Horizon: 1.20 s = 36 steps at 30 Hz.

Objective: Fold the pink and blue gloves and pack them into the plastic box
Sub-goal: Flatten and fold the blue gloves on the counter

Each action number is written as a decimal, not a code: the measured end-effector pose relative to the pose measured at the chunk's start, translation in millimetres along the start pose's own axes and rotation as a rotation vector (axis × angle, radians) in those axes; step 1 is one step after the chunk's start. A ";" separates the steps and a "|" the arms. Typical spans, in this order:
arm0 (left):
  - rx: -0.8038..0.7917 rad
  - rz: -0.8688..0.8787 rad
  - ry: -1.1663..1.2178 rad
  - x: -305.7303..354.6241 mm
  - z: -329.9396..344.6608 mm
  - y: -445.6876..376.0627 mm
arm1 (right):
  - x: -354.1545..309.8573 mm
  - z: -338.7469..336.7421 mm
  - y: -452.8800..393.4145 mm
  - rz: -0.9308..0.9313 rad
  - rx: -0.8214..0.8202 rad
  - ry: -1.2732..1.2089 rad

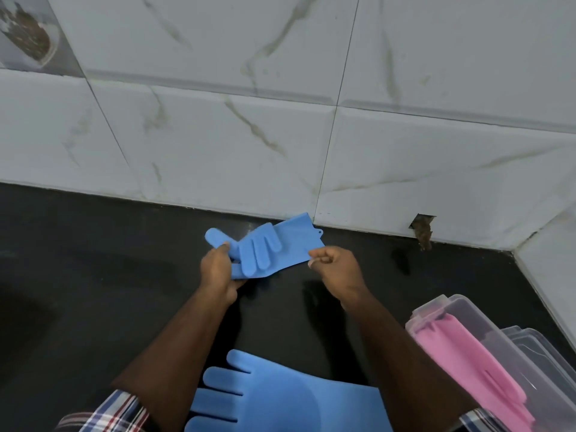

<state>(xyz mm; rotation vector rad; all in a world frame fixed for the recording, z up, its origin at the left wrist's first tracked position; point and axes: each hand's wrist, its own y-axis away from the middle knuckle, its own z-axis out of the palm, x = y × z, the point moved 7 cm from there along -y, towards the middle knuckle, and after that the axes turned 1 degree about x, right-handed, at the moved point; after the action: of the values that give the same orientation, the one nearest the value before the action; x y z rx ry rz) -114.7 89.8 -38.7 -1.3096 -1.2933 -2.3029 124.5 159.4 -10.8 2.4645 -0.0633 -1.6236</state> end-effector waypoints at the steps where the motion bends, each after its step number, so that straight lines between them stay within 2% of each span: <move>1: 0.021 -0.027 0.073 -1.1 -7.2 0.1 | 3.3 3.5 2.7 -0.015 -0.026 0.054; 3: 0.077 -0.022 0.167 -2.7 -21.9 -1.6 | 5.4 8.7 6.4 -0.051 -0.049 0.130; 5: 0.146 0.080 0.110 0.7 -37.6 -3.6 | 4.3 12.9 7.8 -0.096 -0.059 0.227; 9: 0.257 0.332 -0.300 22.4 -56.9 -1.6 | -0.8 19.2 2.4 -0.244 -0.039 0.635; 12: 0.286 0.447 -0.529 33.0 -62.4 5.5 | -1.3 23.7 -3.4 -0.246 -0.089 0.790; 14: 0.256 0.614 -0.757 36.5 -60.5 12.2 | -3.9 30.2 -3.0 -0.295 -0.112 0.901; 16: 0.183 0.766 -0.955 33.6 -57.1 18.1 | -8.4 31.9 -0.3 -0.359 -0.068 0.956; 19: 0.135 0.973 -1.195 31.4 -52.4 32.4 | -21.7 23.0 6.6 -0.421 0.035 0.764; 21: 0.039 1.045 -1.303 27.2 -44.5 38.9 | -39.5 15.7 15.8 -0.486 0.055 0.581; 23: -0.064 1.031 -1.395 21.6 -34.9 40.6 | -60.7 8.3 28.3 -0.542 0.053 0.470; 25: -0.102 0.987 -1.474 18.9 -27.2 40.7 | -78.5 -1.2 40.2 -0.521 0.036 0.348; 29: -0.136 0.999 -1.370 41.4 -16.0 50.7 | -96.1 -30.3 55.7 -0.394 0.007 0.038; 32: -0.311 0.947 -1.292 60.9 -4.0 59.1 | -100.2 -60.9 66.8 -0.310 0.079 -0.104; 36: -0.495 0.948 -1.218 70.4 17.5 84.0 | -93.9 -86.1 83.7 -0.115 0.061 -0.326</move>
<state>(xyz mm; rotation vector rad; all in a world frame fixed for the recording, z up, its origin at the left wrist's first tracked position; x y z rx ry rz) -100.7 69.4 69.4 -2.8282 0.0172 -1.0607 171.4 101.9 122.4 2.2572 -0.0165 -2.0890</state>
